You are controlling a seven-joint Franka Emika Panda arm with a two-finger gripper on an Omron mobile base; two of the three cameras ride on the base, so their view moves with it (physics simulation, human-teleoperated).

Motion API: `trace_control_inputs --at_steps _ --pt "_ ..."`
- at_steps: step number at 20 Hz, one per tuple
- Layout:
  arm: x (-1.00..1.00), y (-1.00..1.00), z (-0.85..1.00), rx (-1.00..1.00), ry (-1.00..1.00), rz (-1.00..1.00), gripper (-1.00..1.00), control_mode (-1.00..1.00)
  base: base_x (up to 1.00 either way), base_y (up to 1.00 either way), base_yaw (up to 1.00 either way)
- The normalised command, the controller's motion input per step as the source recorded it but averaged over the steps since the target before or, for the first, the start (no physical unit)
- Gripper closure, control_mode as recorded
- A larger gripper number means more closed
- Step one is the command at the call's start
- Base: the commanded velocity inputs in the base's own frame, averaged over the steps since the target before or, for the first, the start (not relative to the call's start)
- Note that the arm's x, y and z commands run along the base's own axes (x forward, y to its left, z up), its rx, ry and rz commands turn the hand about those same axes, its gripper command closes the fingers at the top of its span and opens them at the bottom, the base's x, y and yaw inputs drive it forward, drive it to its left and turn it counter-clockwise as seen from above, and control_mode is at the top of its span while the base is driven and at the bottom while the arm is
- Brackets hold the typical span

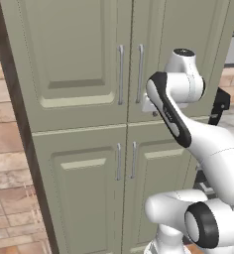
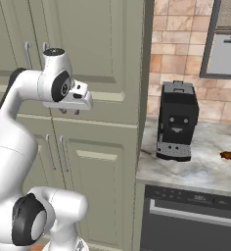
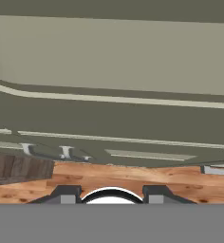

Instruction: Retrieve the tupperware from the cabinet, then place the raw meat into the tupperware to avoid contamination.

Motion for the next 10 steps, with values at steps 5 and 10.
trace_control_inputs --at_steps 5,10 --pt "0.01 0.09 0.02 0.01 -0.03 0.0 -1.0 -1.0 0.0 0.0 0.0" --pt "0.07 0.28 0.17 0.0 -0.08 -0.03 -1.0 -1.0 0.0 0.0 0.0"
